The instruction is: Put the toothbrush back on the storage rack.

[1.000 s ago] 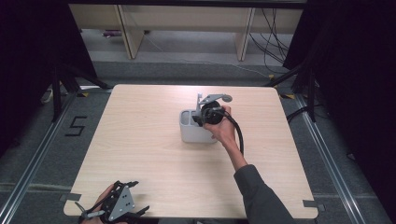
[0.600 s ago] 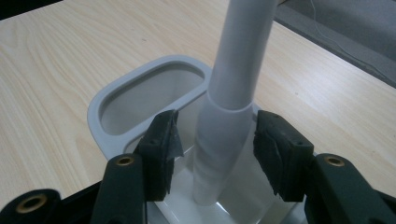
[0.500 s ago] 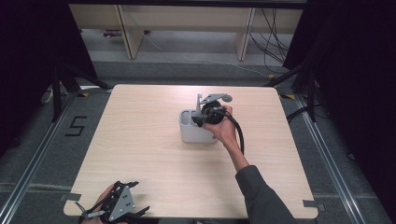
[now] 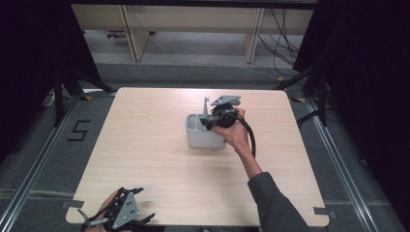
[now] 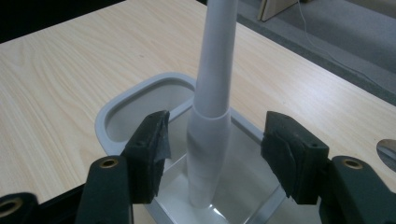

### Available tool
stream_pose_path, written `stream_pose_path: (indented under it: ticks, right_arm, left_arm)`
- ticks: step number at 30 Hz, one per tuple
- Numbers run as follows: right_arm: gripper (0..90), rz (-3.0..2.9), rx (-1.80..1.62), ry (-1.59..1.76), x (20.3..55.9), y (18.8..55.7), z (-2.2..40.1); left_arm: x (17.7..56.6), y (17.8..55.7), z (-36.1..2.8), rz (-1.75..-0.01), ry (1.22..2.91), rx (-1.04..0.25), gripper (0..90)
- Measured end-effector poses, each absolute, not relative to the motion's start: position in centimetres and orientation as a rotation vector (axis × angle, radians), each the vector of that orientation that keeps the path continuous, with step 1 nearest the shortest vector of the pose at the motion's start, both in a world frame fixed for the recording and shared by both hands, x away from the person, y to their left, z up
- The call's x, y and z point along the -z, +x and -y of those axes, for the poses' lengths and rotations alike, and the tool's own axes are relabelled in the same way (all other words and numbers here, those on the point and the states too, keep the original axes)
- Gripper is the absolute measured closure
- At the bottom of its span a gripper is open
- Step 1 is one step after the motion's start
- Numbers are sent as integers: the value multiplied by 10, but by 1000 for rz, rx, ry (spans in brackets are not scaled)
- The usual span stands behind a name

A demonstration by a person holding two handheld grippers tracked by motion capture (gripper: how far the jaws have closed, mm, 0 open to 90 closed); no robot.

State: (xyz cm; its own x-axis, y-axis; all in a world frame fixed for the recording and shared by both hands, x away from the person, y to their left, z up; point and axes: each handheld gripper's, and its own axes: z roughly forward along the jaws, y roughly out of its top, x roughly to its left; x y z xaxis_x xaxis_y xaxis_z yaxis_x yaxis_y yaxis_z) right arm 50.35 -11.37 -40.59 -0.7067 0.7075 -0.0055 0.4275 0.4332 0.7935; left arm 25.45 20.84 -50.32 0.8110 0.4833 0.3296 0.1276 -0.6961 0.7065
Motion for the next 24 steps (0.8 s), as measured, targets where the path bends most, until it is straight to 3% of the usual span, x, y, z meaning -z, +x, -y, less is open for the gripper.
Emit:
stream_pose_path:
  ticks: [24]
  right_arm:
    - [354, -2272, -1220, 978, 392, 491, 134]
  left_arm:
    - [504, 255, -208, -454, 2290, -660, 149]
